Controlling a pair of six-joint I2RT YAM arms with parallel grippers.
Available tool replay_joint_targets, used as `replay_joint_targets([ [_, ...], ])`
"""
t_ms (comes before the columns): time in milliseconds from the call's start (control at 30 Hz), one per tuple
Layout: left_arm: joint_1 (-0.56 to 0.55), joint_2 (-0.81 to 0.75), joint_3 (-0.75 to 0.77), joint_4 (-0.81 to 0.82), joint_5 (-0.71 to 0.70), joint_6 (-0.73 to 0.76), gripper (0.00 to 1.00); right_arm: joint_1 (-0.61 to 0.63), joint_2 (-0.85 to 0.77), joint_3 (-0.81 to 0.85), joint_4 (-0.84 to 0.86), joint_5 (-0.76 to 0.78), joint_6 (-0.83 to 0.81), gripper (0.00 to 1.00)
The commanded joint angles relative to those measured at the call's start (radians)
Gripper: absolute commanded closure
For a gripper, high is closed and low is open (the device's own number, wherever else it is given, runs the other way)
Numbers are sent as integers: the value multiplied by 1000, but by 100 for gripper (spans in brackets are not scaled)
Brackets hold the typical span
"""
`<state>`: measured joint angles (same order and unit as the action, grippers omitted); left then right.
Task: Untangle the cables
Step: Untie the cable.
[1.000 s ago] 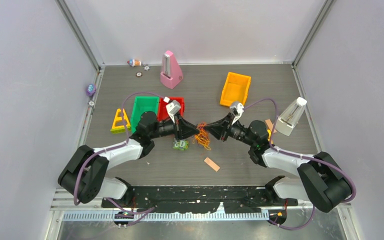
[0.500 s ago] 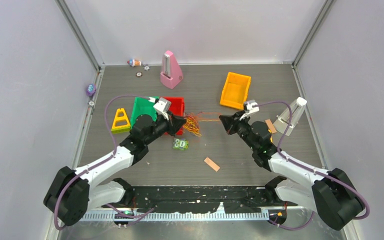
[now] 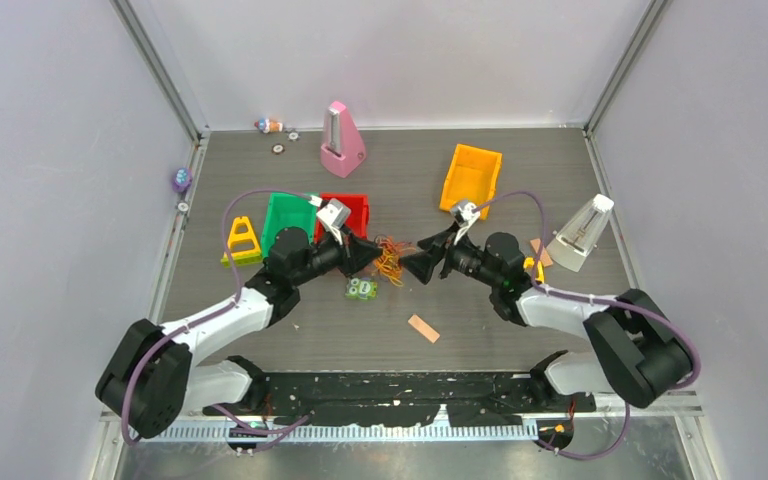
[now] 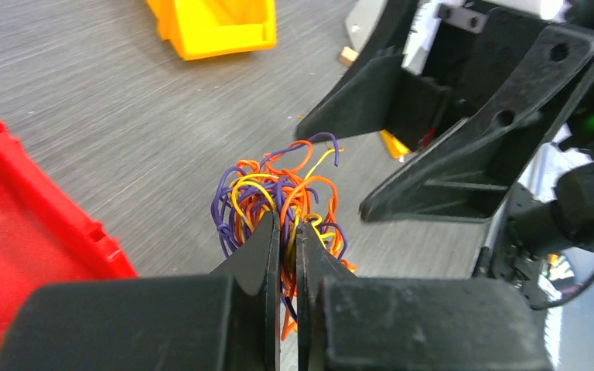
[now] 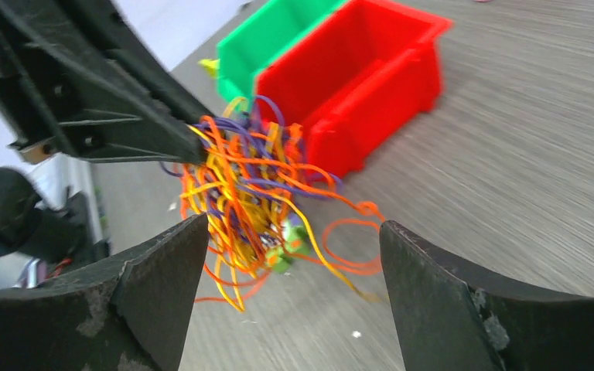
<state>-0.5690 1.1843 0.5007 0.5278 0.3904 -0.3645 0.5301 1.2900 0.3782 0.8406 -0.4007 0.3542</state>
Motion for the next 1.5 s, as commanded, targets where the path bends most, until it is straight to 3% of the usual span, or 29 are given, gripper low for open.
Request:
replay_joint_targets([
  [0, 1, 10, 4, 165, 143, -64, 100, 30, 65, 81, 161, -250, 39, 15],
  [100, 1, 14, 17, 198, 189, -92, 100, 46, 116, 107, 174, -294, 62, 20],
  [167, 1, 28, 31, 218, 218, -109, 100, 53, 143, 124, 195, -315, 85, 39],
  [200, 1, 34, 36, 223, 226, -118, 100, 56, 149, 133, 197, -316, 89, 57],
  [267, 3, 11, 33, 195, 184, -110, 100, 57, 141, 138, 164, -279, 85, 79],
  [333, 3, -52, 17, 96, 52, -69, 100, 56, 95, 133, 72, -166, 46, 91],
  [467, 6, -187, -19, -100, -222, 2, 100, 57, -27, 120, -184, 258, -35, 94],
  [500, 7, -207, -24, -136, -259, 14, 100, 55, -45, 116, -272, 503, -31, 94],
  [567, 6, -235, -44, -184, -318, 31, 100, 49, -92, 109, -376, 703, 8, 94],
  [633, 6, -249, -70, -196, -353, 44, 100, 44, -132, 93, -421, 826, 39, 94],
  [933, 7, -299, -158, -168, -417, 60, 100, 42, -232, 25, -413, 1014, 101, 94],
  [1033, 6, -299, -174, -142, -401, 63, 100, 42, -240, 9, -339, 876, 24, 94],
  [1067, 6, -296, -176, -127, -363, 66, 98, 42, -239, 2, -277, 749, 1, 94],
  [1100, 7, -292, -179, -110, -323, 69, 89, 43, -234, -1, -250, 680, -35, 94],
  [1200, 6, -273, -184, -34, -178, 75, 42, 44, -207, -14, -120, 419, -44, 94],
  [1267, 6, -255, -186, 7, -113, 71, 24, 44, -184, -16, -49, 271, -45, 94],
  [1333, 6, -232, -184, 37, -58, 63, 17, 44, -159, -17, 26, 141, -30, 94],
  [1467, 5, -168, -176, 112, 61, 40, 14, 45, -102, -7, 124, -14, 7, 94],
])
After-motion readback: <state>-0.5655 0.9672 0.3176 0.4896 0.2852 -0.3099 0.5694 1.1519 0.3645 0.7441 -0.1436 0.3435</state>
